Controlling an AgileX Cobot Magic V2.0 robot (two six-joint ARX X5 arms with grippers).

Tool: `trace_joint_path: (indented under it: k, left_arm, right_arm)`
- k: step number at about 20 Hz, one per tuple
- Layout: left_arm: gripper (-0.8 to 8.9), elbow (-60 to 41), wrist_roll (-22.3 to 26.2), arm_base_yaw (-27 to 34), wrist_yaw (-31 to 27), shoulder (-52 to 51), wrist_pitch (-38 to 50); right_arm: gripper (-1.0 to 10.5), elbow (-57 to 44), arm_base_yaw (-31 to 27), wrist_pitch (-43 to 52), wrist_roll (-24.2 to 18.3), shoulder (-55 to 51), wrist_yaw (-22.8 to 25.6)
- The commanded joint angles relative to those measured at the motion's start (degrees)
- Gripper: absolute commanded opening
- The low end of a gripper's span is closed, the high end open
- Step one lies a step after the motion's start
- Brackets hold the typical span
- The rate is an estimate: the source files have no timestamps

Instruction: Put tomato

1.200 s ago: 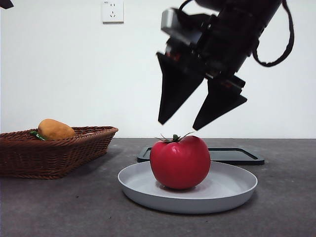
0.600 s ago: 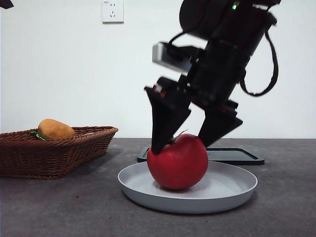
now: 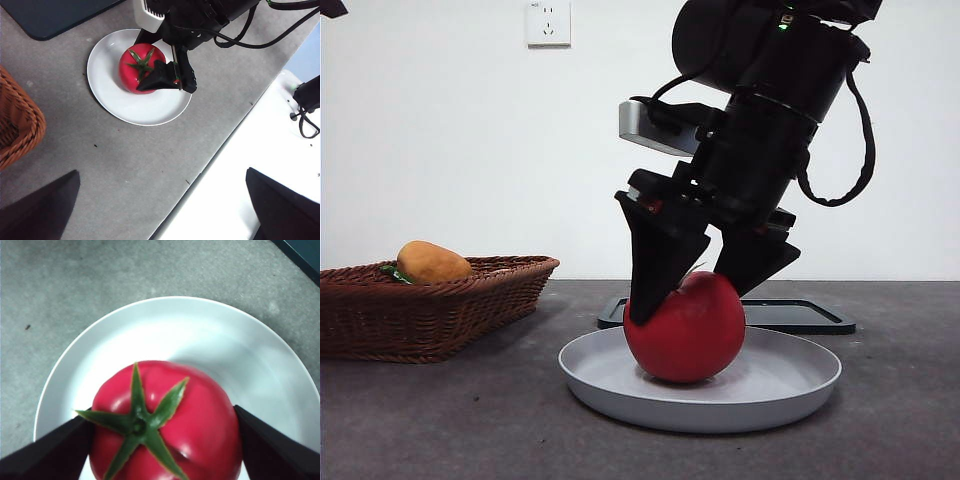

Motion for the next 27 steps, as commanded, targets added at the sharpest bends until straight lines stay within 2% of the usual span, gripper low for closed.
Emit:
trace_joint_path:
  k: [1, 5, 9, 11, 14, 20, 27]
  left_arm:
    - [5.28, 1.46, 0.92, -0.17, 0.24, 0.35, 0.39]
    - [5.28, 1.46, 0.92, -0.17, 0.24, 0.35, 0.39]
    - [5.28, 1.46, 0.9, -0.17, 0.24, 0.35, 0.39]
    - [5.28, 1.46, 0.9, -0.17, 0.24, 0.35, 0.37]
    - [5.28, 1.46, 0.9, -0.17, 0.24, 0.33, 0.35]
    - [5.28, 1.46, 0.87, -0.17, 0.24, 0.35, 0.31]
    - [5.28, 1.46, 0.85, -0.17, 0.24, 0.35, 0.15]
  right_arm:
    - [2.5, 1.11, 0.61, 0.55, -0.24, 1.2, 0.24]
    - [2.5, 3.28, 0.61, 0.39, -0.28, -0.35, 0.28]
    - [2.5, 10.64, -0.5, 0.31, -0.5, -2.4, 1.97]
    - [2.5, 14.43, -2.58, 0.52, -0.52, -2.27, 3.54]
    - [2.5, 18.18, -6.91, 1.07, -0.55, -1.01, 3.23]
    - [2.5, 24.74, -15.96, 2.25, -0.96, 8.07, 1.51]
    - [2.5, 32.98, -18.23, 2.54, -2.4, 21.86, 1.46]
